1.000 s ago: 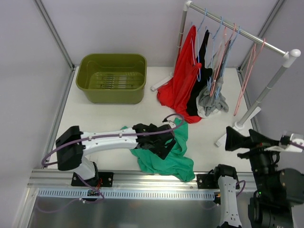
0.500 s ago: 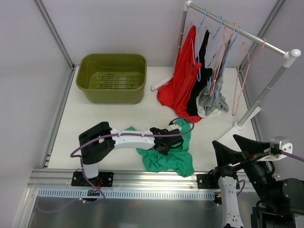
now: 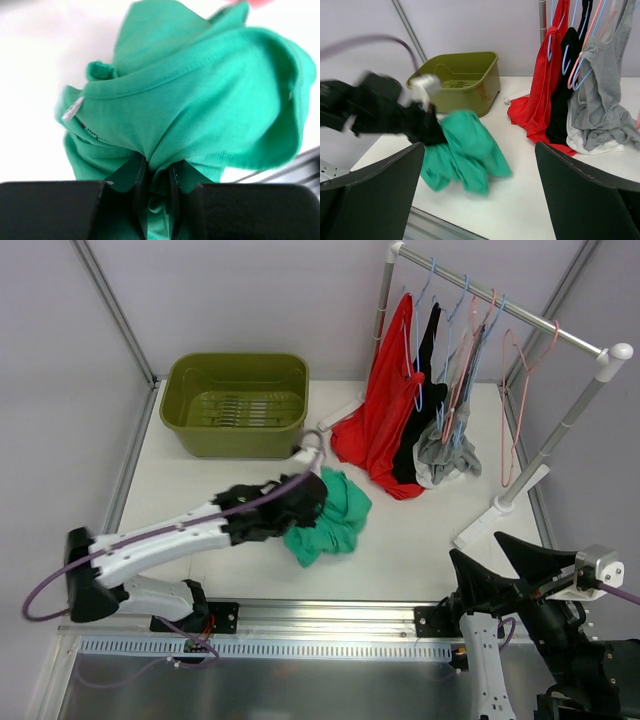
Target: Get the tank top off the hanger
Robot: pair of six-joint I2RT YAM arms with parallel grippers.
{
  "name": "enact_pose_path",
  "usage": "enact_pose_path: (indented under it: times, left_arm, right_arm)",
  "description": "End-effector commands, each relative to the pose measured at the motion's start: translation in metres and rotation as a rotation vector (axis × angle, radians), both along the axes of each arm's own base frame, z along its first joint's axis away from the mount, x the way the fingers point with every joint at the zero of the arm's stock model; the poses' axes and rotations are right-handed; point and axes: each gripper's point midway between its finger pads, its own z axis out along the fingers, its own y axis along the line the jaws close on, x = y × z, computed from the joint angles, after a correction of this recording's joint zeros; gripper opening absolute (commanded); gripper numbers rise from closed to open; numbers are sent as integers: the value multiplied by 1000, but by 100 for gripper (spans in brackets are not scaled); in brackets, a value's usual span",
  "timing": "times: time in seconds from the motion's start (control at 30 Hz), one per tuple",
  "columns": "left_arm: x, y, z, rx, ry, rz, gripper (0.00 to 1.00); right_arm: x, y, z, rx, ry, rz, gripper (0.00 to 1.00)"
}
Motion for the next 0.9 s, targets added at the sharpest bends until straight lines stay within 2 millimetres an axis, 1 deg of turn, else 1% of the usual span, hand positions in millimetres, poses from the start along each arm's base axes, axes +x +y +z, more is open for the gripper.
enact_pose_path:
  times: [0.0, 0.03, 0.1, 0.13, 0.17, 0.23, 0.27, 0.33, 0.37, 0.4, 0.43, 0.47, 0.5, 0.53, 0.57, 0.6, 0.63, 0.67, 0.7, 0.73, 0.8, 0.83, 0.87]
  left_arm:
    - [34, 48, 105, -141, -210, 154, 0]
    - [46, 63, 136, -193, -252, 200, 0]
    - [56, 78, 161, -193, -280, 208, 0]
    - [72, 93, 190, -230, -320, 269, 0]
    - [79, 102, 201, -218, -337, 280, 0]
    - [92, 113, 223, -226, -360, 296, 0]
    - [108, 126, 246, -225, -403, 335, 0]
    - [125, 136, 262, -212, -427, 358, 0]
    - [147, 151, 273, -201, -448, 411, 0]
    - [158, 157, 274, -204, -445, 428, 0]
    - [167, 157, 274, -228, -426, 411, 0]
    - [185, 159, 272, -232, -414, 428, 0]
    - [199, 174, 270, -230, -408, 467, 0]
    - [209, 177, 268, -230, -401, 474, 0]
    - [226, 174, 263, -222, -388, 459, 0]
    - [238, 183, 262, -216, -388, 479, 0]
    - [246, 184, 259, -215, -383, 477, 0]
    - [262, 180, 254, -225, -368, 452, 0]
    - [271, 187, 252, -223, -365, 460, 0]
    - [285, 186, 248, -218, -363, 448, 0]
    - [296, 185, 240, -226, -343, 420, 0]
    - [305, 188, 229, -209, -325, 413, 0]
    - [310, 191, 222, -193, -314, 416, 0]
  right_arm:
    - [-3, -6, 16, -23, -69, -20, 100]
    - [-3, -8, 17, -23, -72, -29, 100]
    - [-3, -9, 19, -23, -78, -36, 99]
    - [-3, -11, 20, -21, -79, -43, 99]
    - [-3, -12, 21, -21, -81, -51, 99]
    - [-2, -14, 25, -20, -92, -60, 99]
    - [-2, -14, 26, -19, -95, -60, 99]
    - [-2, -13, 27, -20, -96, -51, 100]
    - [-2, -13, 27, -20, -98, -46, 99]
    - [-1, -12, 27, -22, -98, -45, 99]
    - [0, -12, 27, -23, -100, -40, 100]
    - [0, -12, 27, -23, -103, -39, 100]
    - [1, -11, 28, -21, -105, -37, 99]
    - [1, -10, 29, -20, -110, -26, 99]
    - [3, -9, 28, -18, -104, -19, 100]
    - [3, -7, 27, -13, -100, -12, 99]
    - [4, -6, 27, -13, -98, -3, 100]
    - [5, -6, 26, -7, -93, -4, 99]
    - [6, -5, 25, 1, -87, 1, 99]
    - [7, -4, 25, 4, -87, 9, 99]
    - [6, -1, 24, 7, -87, 28, 100]
    - [6, -1, 24, 7, -88, 30, 100]
    - [7, -1, 24, 6, -87, 29, 100]
